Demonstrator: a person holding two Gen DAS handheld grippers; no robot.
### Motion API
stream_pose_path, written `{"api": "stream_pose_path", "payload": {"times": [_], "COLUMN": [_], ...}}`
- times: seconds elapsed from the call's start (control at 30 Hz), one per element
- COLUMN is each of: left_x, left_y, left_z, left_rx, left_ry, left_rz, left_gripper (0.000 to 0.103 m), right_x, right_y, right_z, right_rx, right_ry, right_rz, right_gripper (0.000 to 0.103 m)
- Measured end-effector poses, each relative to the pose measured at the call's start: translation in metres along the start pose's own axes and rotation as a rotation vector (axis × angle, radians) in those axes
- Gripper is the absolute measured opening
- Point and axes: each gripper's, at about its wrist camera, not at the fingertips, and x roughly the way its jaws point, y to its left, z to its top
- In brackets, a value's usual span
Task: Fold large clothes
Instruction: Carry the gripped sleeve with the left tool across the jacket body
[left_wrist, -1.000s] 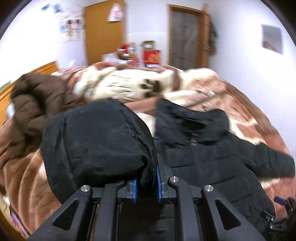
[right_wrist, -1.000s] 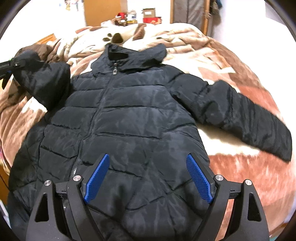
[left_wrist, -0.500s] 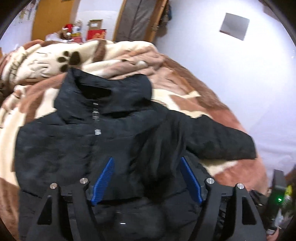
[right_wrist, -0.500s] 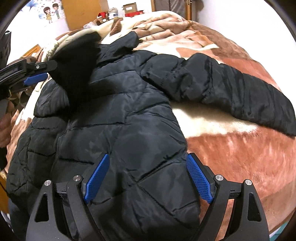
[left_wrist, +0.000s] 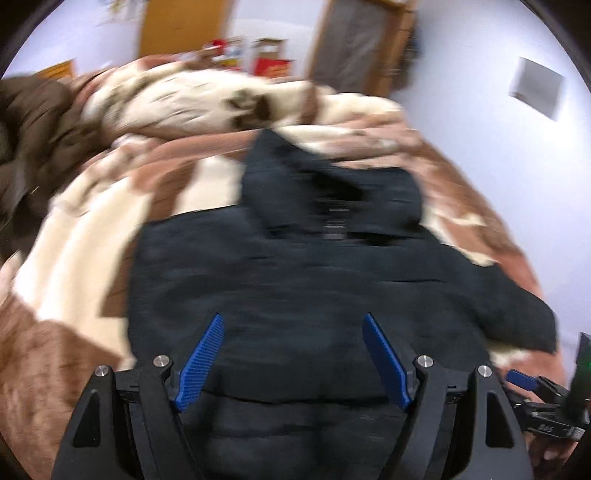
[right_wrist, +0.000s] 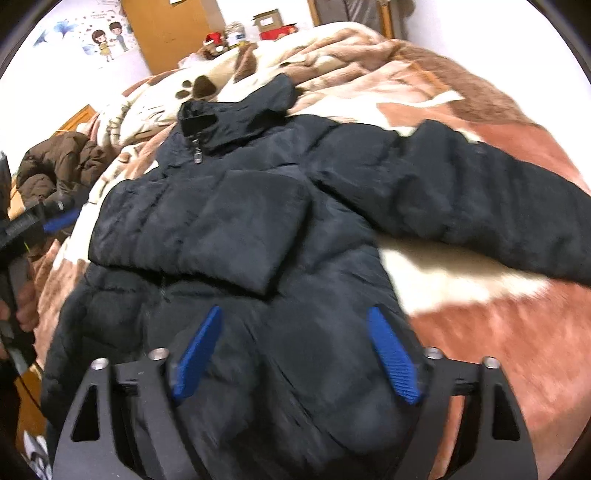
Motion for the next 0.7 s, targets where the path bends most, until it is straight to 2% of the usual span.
{"api": "stream_pose_path", "payload": {"times": [0.1, 0.13, 0.2, 0.33, 0.43, 0.53, 0.6, 0.7], "left_x": [0.021, 0.029, 0.045, 0.051, 0.038, 0.039, 0.055, 0.093], "left_y": [0.033, 0.04, 0.048, 0.049, 0.046, 0.045, 0.047, 0.065], "left_z": [0.002, 0.002, 0.0, -0.006, 0.003, 0.026, 0.041, 0.049], "left_rx": [-0.064, -0.079, -0.097, -0.09, -0.055, -0.012, 0.012, -0.035], "left_ry": [0.024, 0.032, 0.054, 0.067, 0.014, -0.035, -0.041, 0.029], "left_rz": [0.049, 0.056, 0.061, 0.028, 0.006, 0.04, 0.106, 0.152], "left_gripper": [0.074, 0.074, 0.073, 0.073, 0.073, 0.073, 0.073, 0.07], "right_x": [0.044, 0.061, 0.082, 0.086, 0.065, 0.047, 0.05, 0.084], "right_y": [0.015, 0.018, 0.02, 0.008, 0.004, 0.01, 0.017, 0.023], "right_z": [0.017, 0.024, 0.041, 0.072, 0.074, 0.077, 0.087, 0.108], "right_rx": [-0.042, -0.066, -0.107, -0.089, -0.085, -0.109, -0.126, -0.15], "right_ry": [0.065, 0.093, 0.091, 0.065, 0.031, -0.047, -0.064, -0.029], "right_rz": [0.014, -0.005, -0.05, -0.121, -0.118, -0.119, -0.112, -0.102], "right_gripper": [0.061, 0.057, 0.055, 0.055, 0.055, 0.055, 0.055, 0.055]}}
